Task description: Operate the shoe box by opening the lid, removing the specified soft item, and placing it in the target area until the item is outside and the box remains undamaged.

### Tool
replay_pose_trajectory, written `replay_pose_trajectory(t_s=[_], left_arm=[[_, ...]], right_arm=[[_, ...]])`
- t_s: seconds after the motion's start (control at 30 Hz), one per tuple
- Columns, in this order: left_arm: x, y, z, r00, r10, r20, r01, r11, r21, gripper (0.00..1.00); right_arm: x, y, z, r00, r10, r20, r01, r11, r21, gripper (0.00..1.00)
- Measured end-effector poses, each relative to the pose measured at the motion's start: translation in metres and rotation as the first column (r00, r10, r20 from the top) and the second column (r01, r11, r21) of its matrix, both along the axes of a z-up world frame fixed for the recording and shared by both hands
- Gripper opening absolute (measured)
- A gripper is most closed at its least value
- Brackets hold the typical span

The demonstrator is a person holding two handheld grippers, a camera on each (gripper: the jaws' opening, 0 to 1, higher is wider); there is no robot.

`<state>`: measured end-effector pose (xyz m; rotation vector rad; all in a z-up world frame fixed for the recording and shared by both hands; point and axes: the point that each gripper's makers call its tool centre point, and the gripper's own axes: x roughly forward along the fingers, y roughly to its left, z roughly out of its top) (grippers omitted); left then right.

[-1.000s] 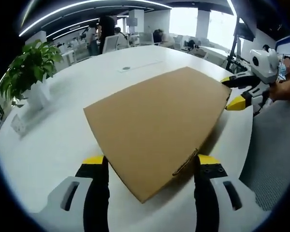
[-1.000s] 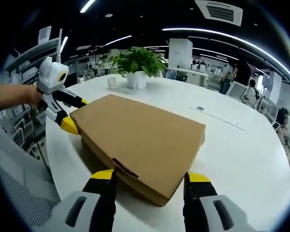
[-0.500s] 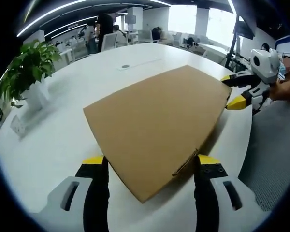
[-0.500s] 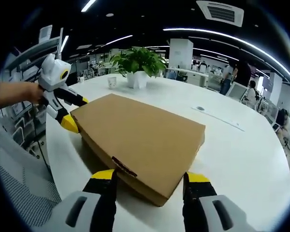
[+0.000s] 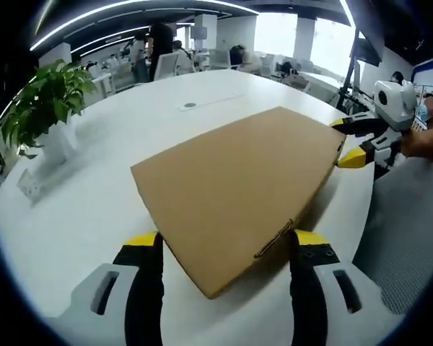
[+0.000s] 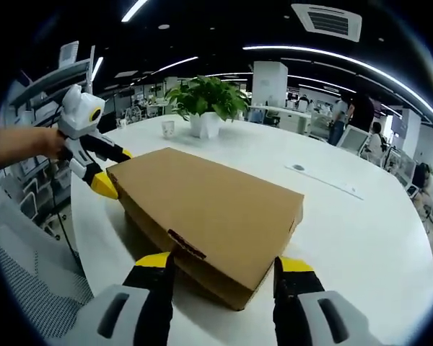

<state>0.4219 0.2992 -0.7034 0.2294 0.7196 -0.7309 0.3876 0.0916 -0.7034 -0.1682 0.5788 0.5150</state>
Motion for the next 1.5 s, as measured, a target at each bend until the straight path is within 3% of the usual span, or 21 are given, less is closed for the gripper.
replay_pose_trajectory(t_s=[0.73, 0.97, 1.4, 1.5], left_arm=[[0.0, -0.002, 0.036, 0.998, 0.041, 0.037, -0.038, 0.996, -0.084, 0.72], [0.002, -0.003, 0.04, 0.999, 0.037, 0.041, -0.033, 0.997, -0.076, 0.74], [0.01, -0.003, 0.06, 0.996, 0.061, 0.063, -0.053, 0.991, -0.126, 0.75], [0.012, -0.003, 0.061, 0.995, 0.051, 0.089, -0.042, 0.994, -0.1, 0.74]], right_arm=[[0.002, 0.002, 0.032, 0.999, -0.014, 0.043, 0.011, 0.997, 0.07, 0.55], [0.006, 0.001, 0.041, 0.999, -0.011, 0.051, 0.006, 0.996, 0.087, 0.56], [0.011, 0.001, 0.055, 0.997, 0.003, 0.079, -0.011, 0.995, 0.099, 0.56], [0.013, 0.001, 0.061, 0.995, 0.001, 0.097, -0.012, 0.994, 0.107, 0.56]])
